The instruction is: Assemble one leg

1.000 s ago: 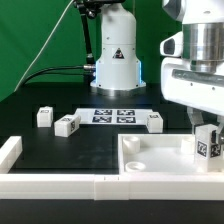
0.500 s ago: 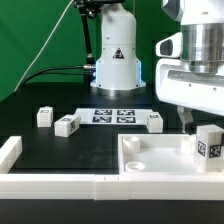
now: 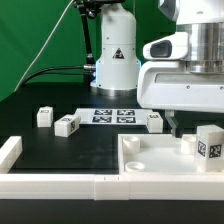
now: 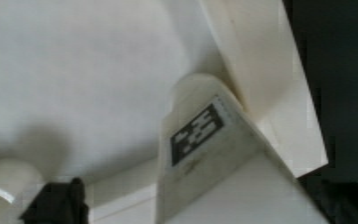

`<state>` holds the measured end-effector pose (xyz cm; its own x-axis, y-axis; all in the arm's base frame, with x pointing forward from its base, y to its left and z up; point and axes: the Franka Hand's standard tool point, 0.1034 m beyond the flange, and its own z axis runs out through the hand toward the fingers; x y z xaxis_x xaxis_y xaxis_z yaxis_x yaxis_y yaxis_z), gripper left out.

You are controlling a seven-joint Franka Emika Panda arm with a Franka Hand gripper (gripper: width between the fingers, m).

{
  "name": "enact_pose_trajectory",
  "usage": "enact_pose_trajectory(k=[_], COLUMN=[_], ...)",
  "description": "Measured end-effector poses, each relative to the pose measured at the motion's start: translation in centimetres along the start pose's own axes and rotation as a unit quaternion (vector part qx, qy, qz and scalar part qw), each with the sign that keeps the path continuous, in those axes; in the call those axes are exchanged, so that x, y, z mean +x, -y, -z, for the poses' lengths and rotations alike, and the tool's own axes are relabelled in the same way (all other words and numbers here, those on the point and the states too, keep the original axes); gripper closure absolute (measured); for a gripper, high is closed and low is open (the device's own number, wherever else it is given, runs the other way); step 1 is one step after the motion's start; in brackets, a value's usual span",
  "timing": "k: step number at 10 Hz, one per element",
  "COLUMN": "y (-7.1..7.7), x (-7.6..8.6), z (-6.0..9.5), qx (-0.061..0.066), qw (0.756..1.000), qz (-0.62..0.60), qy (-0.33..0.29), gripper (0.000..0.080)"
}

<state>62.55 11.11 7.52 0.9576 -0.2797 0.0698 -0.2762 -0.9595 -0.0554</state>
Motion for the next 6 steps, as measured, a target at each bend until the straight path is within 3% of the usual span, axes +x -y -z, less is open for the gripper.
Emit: enact_pose_trajectory(k=[4,6], y=[-0.14,-0.15], x=[0.05,0.06], z=[0.00,0.00], qx=[-0.008,-0.008], qw=[0.985,0.984], qz=[0.173,0.178], qy=[-0.001,-0.001], gripper=[0.0151,0.0163])
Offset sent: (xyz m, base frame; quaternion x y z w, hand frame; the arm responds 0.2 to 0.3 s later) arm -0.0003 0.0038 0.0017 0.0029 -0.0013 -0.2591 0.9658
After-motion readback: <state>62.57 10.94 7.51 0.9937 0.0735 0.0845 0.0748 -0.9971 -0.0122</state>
